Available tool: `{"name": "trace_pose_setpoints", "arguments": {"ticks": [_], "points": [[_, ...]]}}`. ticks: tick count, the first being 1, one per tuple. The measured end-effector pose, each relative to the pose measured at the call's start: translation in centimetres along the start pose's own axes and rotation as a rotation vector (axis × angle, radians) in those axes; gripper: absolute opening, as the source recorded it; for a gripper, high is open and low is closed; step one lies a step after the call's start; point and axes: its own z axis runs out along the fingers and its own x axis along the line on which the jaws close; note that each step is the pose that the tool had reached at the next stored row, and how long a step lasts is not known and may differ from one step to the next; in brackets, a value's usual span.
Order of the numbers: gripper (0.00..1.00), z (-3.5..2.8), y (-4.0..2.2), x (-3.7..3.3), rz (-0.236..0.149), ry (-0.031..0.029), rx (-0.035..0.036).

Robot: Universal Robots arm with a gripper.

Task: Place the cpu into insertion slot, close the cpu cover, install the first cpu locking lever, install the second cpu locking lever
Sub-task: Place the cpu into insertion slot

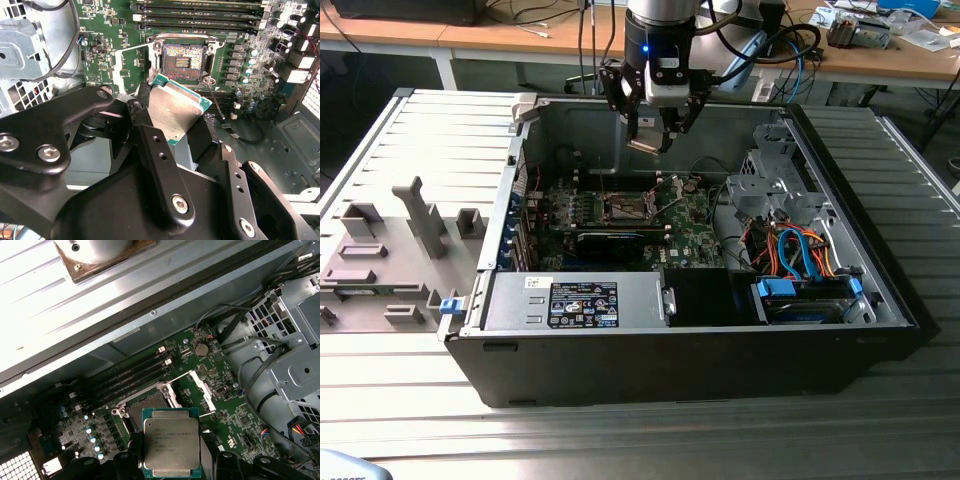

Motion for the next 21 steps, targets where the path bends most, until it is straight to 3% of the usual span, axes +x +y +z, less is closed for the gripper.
{"name": "trace_pose_setpoints", "arguments": {"ticks": [21], "points": [[0.54, 0.0, 0.0, 0.0, 0.013, -0.0012, -0.0002]]}}
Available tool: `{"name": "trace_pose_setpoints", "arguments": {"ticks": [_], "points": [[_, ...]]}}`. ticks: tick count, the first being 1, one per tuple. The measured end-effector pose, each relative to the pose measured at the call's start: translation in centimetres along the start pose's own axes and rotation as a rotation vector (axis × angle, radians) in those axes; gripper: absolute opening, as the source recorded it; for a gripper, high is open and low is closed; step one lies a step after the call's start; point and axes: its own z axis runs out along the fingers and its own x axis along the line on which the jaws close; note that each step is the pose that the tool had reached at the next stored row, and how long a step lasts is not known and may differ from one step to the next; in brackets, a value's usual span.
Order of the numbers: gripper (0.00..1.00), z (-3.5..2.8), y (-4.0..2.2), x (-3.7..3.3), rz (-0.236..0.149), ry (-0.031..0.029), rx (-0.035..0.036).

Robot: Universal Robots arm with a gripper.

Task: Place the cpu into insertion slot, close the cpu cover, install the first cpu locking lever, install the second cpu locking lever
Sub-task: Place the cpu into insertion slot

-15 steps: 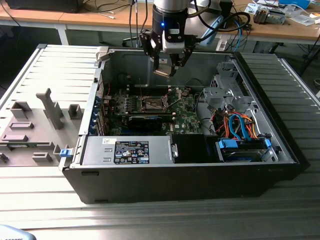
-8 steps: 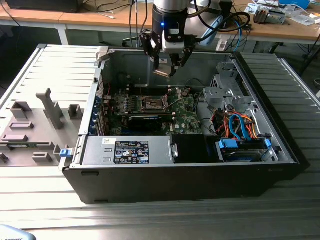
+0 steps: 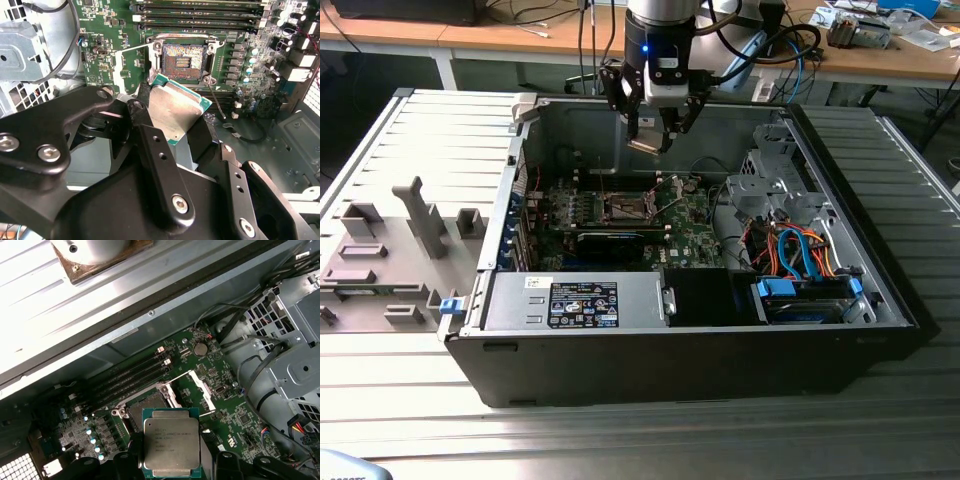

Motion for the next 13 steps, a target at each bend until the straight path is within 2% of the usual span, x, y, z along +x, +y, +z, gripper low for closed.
{"name": "trace_pose_setpoints", "arguments": {"ticks": [13], "points": [[0.54, 0.0, 0.0, 0.0, 0.009, -0.0009, -0.0002]]}}
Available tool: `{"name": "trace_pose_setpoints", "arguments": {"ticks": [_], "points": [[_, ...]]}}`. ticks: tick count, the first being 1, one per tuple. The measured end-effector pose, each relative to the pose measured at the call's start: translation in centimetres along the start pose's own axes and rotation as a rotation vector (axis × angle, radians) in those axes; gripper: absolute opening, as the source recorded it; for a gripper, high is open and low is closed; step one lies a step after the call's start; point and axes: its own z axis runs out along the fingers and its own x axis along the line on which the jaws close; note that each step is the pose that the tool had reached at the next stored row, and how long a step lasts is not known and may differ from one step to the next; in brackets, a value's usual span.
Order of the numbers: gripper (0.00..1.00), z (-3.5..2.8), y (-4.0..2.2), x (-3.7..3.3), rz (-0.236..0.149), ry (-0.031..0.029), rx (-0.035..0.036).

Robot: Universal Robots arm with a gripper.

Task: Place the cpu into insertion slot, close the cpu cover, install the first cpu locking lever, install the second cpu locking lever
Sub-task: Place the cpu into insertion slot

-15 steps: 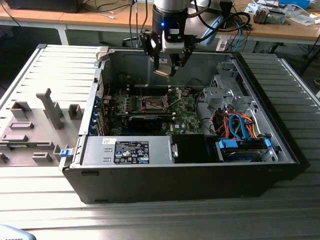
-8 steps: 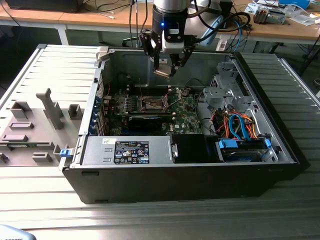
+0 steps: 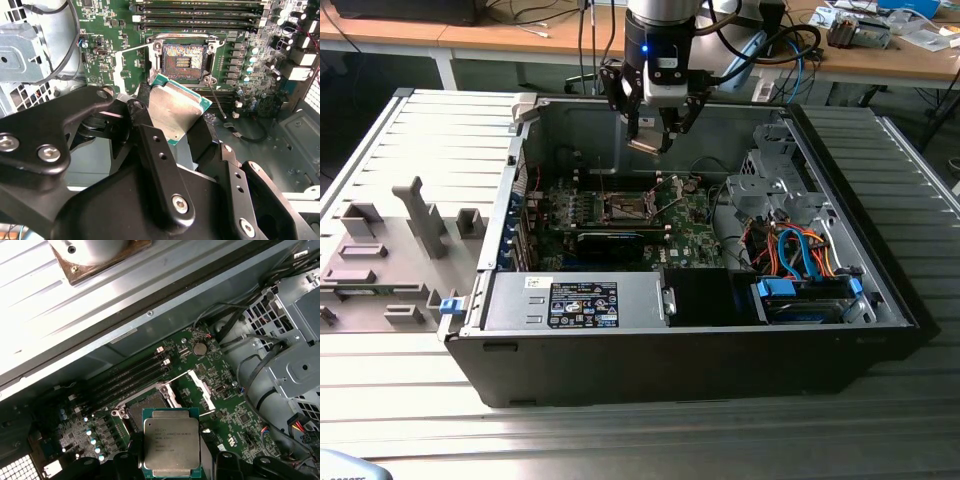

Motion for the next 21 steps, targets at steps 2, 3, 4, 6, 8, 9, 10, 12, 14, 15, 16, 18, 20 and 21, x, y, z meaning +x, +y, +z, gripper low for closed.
{"name": "trace_pose_setpoints", "arguments": {"ticks": [2, 3, 4, 6, 8, 9, 10, 12, 14, 15, 16, 18, 20, 21], "points": [[0.54, 0.0, 0.0, 0.0, 0.002, -0.0002, -0.0001], [0.54, 0.0, 0.0, 0.0, 0.003, -0.0002, 0.0], [0.54, 0.0, 0.0, 0.0, 0.004, -0.0003, -0.0001], [0.54, 0.0, 0.0, 0.0, 0.005, -0.0004, -0.0001], [0.54, 0.0, 0.0, 0.0, 0.006, -0.0006, -0.0001], [0.54, 0.0, 0.0, 0.0, 0.007, -0.0006, -0.0001], [0.54, 0.0, 0.0, 0.0, 0.008, -0.0007, -0.0001], [0.54, 0.0, 0.0, 0.0, 0.009, -0.0008, -0.0001], [0.54, 0.0, 0.0, 0.0, 0.01, -0.0009, -0.0002], [0.54, 0.0, 0.0, 0.0, 0.011, -0.0009, -0.0002], [0.54, 0.0, 0.0, 0.0, 0.011, -0.001, -0.0001], [0.54, 0.0, 0.0, 0.0, 0.012, -0.0011, -0.0001], [0.54, 0.0, 0.0, 0.0, 0.013, -0.0012, -0.0001], [0.54, 0.0, 0.0, 0.0, 0.013, -0.0013, 0.0001]]}}
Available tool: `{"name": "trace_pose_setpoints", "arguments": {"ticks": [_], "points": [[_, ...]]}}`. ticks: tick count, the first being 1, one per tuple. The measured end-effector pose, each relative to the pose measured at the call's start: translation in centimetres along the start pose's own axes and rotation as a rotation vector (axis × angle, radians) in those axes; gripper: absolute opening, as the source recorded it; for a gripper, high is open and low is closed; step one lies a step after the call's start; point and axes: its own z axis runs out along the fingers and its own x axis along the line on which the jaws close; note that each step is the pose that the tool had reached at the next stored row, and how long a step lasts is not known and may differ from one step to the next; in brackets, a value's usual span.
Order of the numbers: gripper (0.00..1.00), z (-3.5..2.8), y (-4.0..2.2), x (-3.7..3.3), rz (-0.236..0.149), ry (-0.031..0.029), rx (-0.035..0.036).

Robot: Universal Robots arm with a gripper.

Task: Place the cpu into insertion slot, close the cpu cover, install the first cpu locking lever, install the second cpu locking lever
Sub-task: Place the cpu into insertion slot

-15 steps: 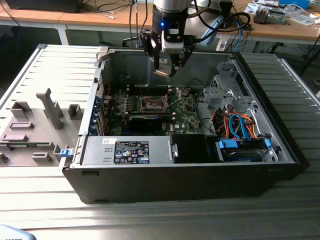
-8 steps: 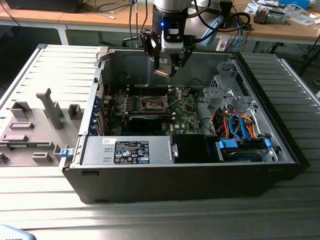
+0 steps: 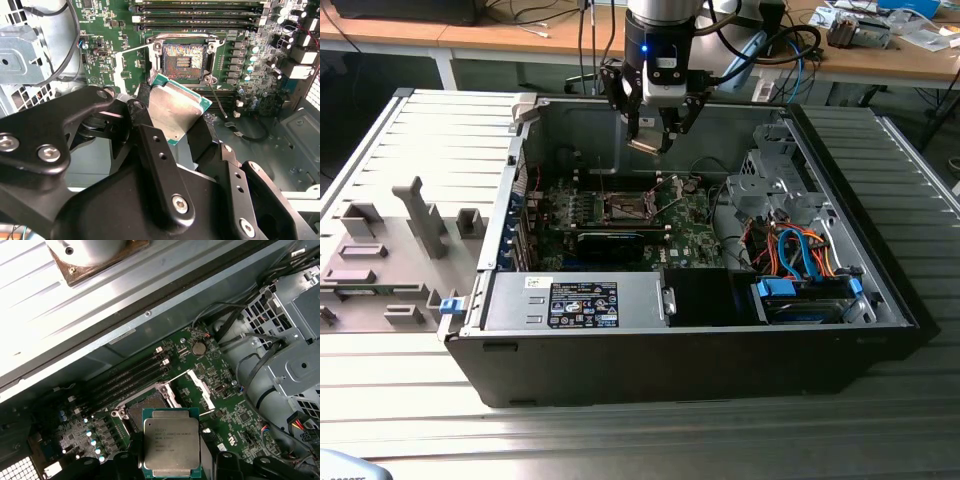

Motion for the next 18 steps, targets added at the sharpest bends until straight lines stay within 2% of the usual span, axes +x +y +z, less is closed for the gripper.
{"name": "trace_pose_setpoints", "arguments": {"ticks": [5, 9, 11, 12, 14, 16, 17, 18], "points": [[0.54, 0.0, 0.0, 0.0, 0.001, -0.0003, 0.0003], [0.54, 0.01, 0.0, 0.0, 0.005, -0.0059, 0.0096], [0.54, 0.0, 0.0, 0.0, 0.005, -0.012, 0.0205], [0.54, 0.01, 0.0, 0.0, 0.005, -0.0172, 0.0298], [0.54, 0.0, 0.0, 0.0, 0.004, -0.0331, 0.0584], [0.54, 0.01, 0.0, 0.0, 0.003, -0.0435, 0.0771], [0.54, 0.01, 0.0, 0.0, 0.003, -0.0481, 0.0854], [0.54, 0.01, 0.0, -0.01, 0.003, -0.0486, 0.0864]]}}
